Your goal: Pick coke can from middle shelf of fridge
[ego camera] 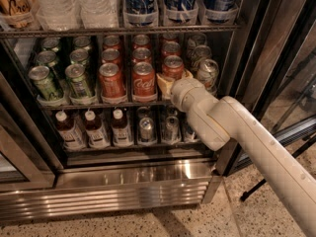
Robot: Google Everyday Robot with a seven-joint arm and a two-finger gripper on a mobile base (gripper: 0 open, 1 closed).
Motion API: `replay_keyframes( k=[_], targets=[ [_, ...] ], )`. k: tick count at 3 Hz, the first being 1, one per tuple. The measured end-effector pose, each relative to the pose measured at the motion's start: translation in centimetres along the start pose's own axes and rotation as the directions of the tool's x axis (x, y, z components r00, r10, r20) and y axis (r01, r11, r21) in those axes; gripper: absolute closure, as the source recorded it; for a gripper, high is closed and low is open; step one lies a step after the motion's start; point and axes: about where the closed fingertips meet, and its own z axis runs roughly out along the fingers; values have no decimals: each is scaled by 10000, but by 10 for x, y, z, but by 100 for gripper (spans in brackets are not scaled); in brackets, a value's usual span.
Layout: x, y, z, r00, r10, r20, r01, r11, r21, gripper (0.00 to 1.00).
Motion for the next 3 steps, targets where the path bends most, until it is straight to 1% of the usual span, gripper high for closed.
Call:
replay_keyframes(
  k=[1,2,3],
  targets=[
    [0,0,0,10000,0,0,0,10000,0,99],
    [0,0,0,10000,0,2,0,10000,-1,100],
    [-11,5,-16,9993,23,382,-20,10000,-79,100]
  ],
)
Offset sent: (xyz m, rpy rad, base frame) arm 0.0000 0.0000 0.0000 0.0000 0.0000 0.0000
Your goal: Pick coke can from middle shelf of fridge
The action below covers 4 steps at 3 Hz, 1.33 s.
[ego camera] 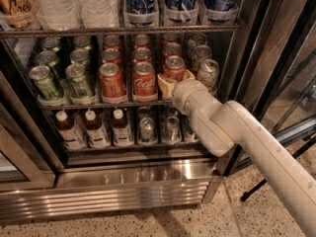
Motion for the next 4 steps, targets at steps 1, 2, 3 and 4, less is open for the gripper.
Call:
replay_keyframes(
  k=[1,2,3,4],
  targets=[
    [-14,8,-23,9995,-88,306,94,9998,-173,100],
    [-17,11,-30,9994,-133,333,141,9996,-250,100],
    [-21,15,-37,9991,-425,43,426,9984,-377,100],
    [-23,21,-47,9974,-652,-304,634,9964,-562,100]
  ],
)
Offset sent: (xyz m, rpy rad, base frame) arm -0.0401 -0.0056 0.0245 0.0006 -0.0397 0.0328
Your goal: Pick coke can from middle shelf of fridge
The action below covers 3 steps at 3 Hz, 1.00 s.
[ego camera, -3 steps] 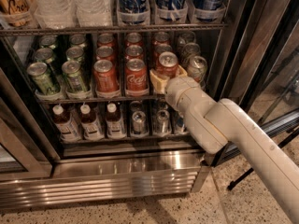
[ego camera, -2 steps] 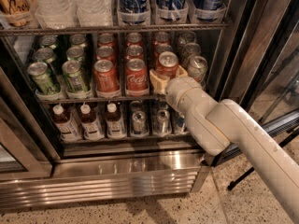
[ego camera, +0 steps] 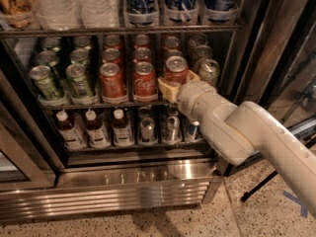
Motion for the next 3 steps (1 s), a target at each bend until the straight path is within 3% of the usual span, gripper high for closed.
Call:
replay_keyframes(
  k=[3],
  targets=[
    [0,18,-36,9926,-345,-1167,273,9977,-625,100]
  ],
)
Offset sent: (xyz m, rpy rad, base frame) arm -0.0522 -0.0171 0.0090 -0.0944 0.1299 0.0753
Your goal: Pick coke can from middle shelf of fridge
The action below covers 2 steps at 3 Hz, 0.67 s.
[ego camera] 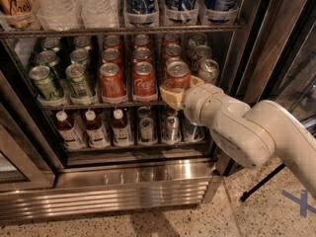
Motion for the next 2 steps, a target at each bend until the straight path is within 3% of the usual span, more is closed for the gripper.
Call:
replay_keyframes(
  k=[2],
  targets=[
    [20,10,-11,9984,-350,-434,319,9970,-709,100]
  ],
)
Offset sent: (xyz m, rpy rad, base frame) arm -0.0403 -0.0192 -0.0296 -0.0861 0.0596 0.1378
